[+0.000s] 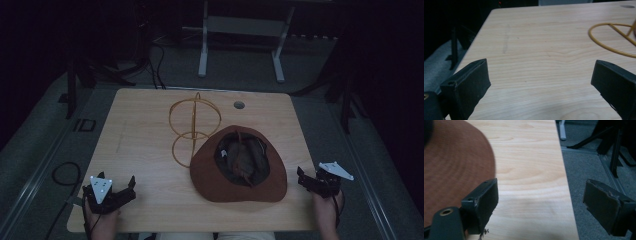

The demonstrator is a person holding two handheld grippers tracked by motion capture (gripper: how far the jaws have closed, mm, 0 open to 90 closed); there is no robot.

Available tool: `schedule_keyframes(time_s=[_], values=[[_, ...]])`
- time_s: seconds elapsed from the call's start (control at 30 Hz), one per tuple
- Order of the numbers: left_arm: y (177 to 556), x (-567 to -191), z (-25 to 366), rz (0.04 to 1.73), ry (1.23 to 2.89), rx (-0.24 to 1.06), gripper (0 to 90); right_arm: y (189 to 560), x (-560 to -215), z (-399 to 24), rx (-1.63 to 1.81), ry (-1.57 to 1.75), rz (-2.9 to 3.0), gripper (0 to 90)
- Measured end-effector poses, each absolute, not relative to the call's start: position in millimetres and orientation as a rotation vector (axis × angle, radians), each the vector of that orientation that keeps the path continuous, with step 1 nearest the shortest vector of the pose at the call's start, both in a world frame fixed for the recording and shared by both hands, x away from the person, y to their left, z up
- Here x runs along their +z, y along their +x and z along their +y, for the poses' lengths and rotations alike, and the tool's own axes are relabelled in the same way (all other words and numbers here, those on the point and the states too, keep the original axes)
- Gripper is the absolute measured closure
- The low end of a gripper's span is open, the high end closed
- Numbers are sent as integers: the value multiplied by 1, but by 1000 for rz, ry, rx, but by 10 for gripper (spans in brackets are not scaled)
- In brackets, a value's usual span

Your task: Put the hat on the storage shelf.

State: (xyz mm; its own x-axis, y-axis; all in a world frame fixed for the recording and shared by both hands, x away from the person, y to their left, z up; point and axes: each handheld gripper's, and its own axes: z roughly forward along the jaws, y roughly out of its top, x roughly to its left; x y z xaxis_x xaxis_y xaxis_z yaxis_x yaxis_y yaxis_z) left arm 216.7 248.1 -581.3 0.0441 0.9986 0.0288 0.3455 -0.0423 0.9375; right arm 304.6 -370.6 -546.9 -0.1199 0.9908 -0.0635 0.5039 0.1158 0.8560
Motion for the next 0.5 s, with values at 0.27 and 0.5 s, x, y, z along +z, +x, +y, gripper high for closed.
schedule_keyframes(time_s=[0.27, 0.5], values=[[217, -582, 243, 1392, 1519, 974, 22, 314, -512, -348, 932, 1385, 1814, 112], [217, -581, 239, 1394, 1550, 960, 21, 327, -492, -332, 941, 1360, 1867, 143]])
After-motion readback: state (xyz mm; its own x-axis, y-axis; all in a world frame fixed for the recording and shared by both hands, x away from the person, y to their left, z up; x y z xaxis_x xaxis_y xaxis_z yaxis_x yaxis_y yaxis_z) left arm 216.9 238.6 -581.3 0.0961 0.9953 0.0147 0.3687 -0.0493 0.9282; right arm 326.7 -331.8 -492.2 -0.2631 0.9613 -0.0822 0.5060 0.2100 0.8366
